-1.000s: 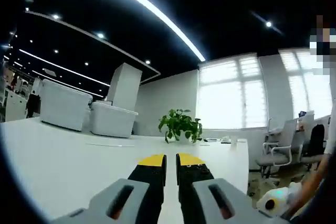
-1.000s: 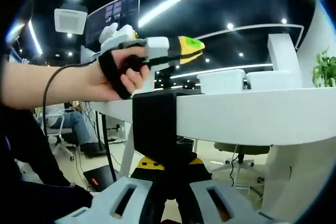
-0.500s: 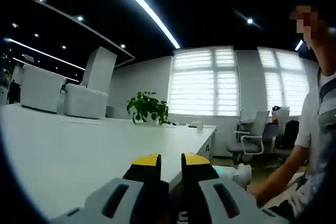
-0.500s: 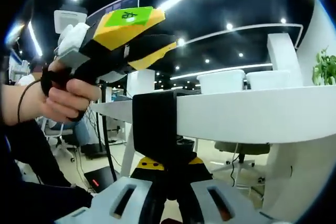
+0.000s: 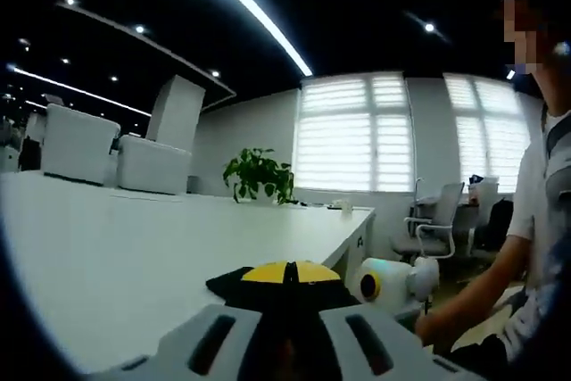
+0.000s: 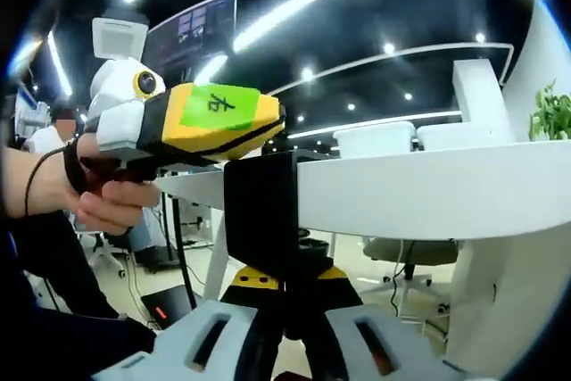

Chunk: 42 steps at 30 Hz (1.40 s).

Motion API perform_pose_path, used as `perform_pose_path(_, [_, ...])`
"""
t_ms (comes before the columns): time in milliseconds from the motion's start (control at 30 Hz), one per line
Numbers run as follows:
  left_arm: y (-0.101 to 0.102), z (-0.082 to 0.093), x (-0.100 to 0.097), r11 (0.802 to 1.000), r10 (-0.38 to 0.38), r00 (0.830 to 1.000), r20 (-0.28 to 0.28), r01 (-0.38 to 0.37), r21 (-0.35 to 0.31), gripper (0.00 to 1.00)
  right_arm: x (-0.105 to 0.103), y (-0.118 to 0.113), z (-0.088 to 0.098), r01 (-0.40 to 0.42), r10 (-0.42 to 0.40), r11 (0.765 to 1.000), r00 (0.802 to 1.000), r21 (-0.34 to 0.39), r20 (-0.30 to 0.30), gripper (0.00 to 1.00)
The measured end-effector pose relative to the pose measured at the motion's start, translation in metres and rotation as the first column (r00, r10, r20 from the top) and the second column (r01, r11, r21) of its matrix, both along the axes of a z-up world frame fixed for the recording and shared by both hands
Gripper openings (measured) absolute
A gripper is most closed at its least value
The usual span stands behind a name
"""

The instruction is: Clamp the fixed fixture on the desktop, loosen the retaining clip, secure it to the edge of the desk, and tighten the retaining clip.

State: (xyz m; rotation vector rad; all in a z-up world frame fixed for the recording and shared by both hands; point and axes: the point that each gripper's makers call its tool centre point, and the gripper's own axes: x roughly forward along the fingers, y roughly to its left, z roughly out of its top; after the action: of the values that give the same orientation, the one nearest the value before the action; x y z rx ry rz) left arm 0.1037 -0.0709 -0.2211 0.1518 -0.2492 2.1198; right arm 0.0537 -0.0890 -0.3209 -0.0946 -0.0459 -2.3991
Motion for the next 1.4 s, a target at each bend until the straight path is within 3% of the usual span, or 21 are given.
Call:
perform_pose_path(67, [-0.002,0.000,0.005,1.000,0.014,1.000,-0.015,-0.014,0.017,0.02,-0.004,0.003,-0.001,0.005,-0.005,1.000,1.000,-0.012,0.013,0.12])
perform_pose_path(167, [-0.014,-0.003,-0.002,0.997,0.067,0.998,-0.005,-0.067,0.047,0.02,-0.008,0.006,-0.002,0.013,-0.012,1.000,0.999,-0.023,0.034,0.16])
perform_pose_path(200, [-0.014,-0.001,0.009,0.997,0.019,1.000,-0.011,-0.018,0.071,0.02,-0.005,0.002,-0.002,0.004,-0.003,1.000,0.999,-0.024,0.038,0.16])
perform_pose_path(233, [-0.014,-0.003,0.008,0.997,0.032,0.999,-0.005,-0.031,0.067,0.02,-0.005,0.002,-0.001,0.005,-0.004,1.000,1.000,-0.015,0.024,0.16])
perform_pose_path(300, [-0.014,-0.005,0.012,0.998,0.046,0.999,-0.014,-0.046,0.039,0.02,-0.003,0.002,0.001,0.003,-0.003,1.000,1.000,0.003,-0.006,0.13])
perform_pose_path(600, [-0.006,-0.010,0.015,0.998,0.067,0.998,-0.018,-0.067,-0.008,0.02,0.001,0.001,0.002,0.000,0.000,1.000,1.000,0.009,0.002,0.08])
perform_pose_path(767, [-0.005,-0.013,0.003,0.989,0.105,0.993,-0.052,-0.110,-0.101,0.02,0.002,0.003,0.002,-0.001,0.001,1.000,1.000,0.013,0.002,0.06])
perform_pose_path(1067, [-0.004,-0.016,-0.003,0.984,0.123,0.992,-0.036,-0.126,-0.122,0.02,0.003,0.002,0.000,-0.016,0.016,1.000,1.000,-0.008,0.017,0.05])
perform_pose_path(1400, [-0.002,-0.017,-0.011,0.974,0.109,0.993,-0.037,-0.114,-0.194,0.02,0.001,0.000,0.000,-0.019,0.019,0.999,1.000,-0.026,0.004,0.06])
